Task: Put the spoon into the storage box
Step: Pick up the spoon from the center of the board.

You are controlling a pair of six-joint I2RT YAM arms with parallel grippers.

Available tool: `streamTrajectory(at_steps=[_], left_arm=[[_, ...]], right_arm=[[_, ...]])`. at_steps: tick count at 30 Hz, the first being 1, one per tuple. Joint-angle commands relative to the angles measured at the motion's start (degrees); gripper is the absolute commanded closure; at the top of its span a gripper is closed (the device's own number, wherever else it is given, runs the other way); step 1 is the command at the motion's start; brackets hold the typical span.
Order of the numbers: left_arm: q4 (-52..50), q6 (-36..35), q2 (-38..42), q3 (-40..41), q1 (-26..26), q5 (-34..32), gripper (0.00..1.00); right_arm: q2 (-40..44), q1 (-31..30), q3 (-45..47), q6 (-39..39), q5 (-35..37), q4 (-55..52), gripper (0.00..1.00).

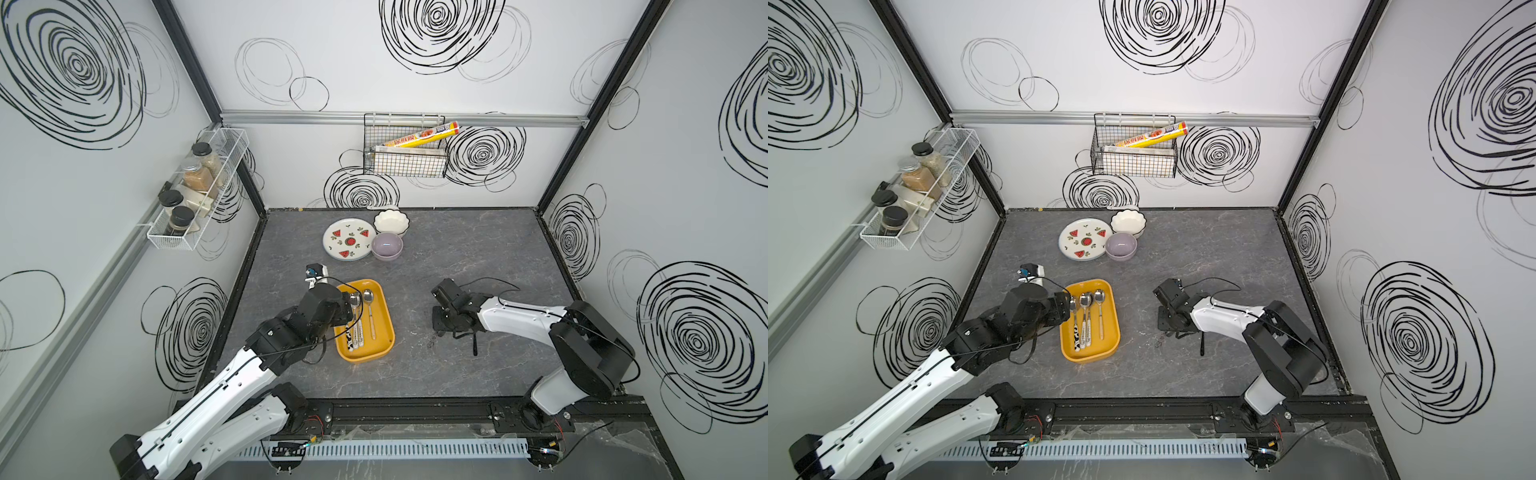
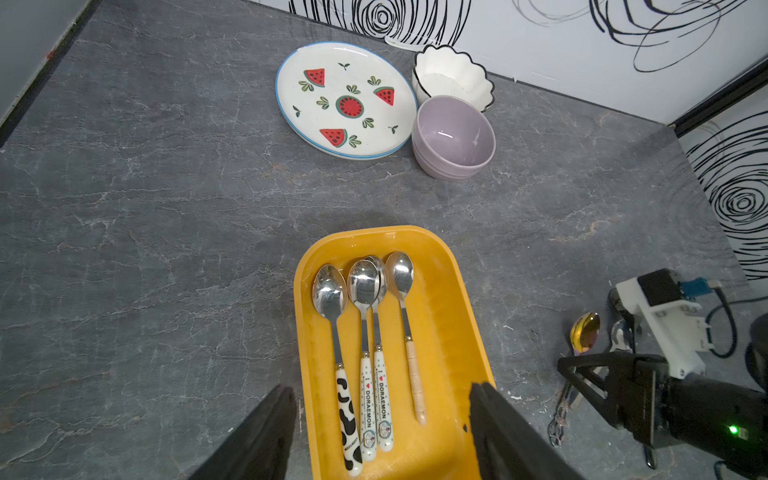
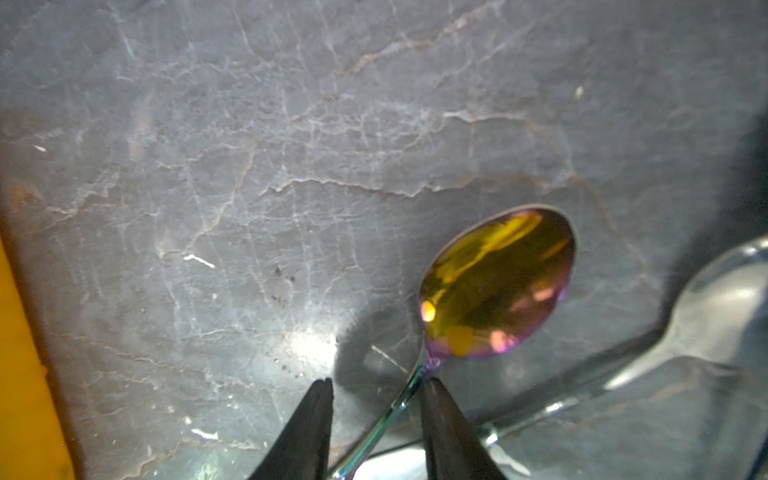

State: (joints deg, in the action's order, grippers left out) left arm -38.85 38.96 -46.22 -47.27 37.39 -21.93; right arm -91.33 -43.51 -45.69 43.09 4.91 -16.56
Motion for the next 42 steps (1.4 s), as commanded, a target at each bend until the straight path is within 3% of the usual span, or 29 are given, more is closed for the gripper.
streamTrajectory(at_steps=[1,10,17,28,42], left_arm=[[2.0,-0.6,0.7,0.5,-0.1,0.0,0.27],[2.1,-0.6,1.1,0.7,-0.1,-0.3,0.27],[2.0,-0.6,0.9,0.7,-0.1,-0.3,0.27],[2.0,-0.6,0.7,0.7,0.0,-0.4,0.27],[1.9,-0.5,1.1,0.6,-0.1,-0.9,0.27]], right_arm=[[-4.1,-0.8,-1.8,0.1,2.0,-3.4,0.61],[-9.8,-2.7,-6.5,-3.9,10.0,-10.9,0.76],[-8.9,-2.7,-6.5,-4.3,10.3,-11.0,0.91],[-8.0,-2.8,-6.2,-4.5,8.1,-8.6,0.97],[3.2,-2.8,-8.1,-5.6,4.9,-11.6,1.0]])
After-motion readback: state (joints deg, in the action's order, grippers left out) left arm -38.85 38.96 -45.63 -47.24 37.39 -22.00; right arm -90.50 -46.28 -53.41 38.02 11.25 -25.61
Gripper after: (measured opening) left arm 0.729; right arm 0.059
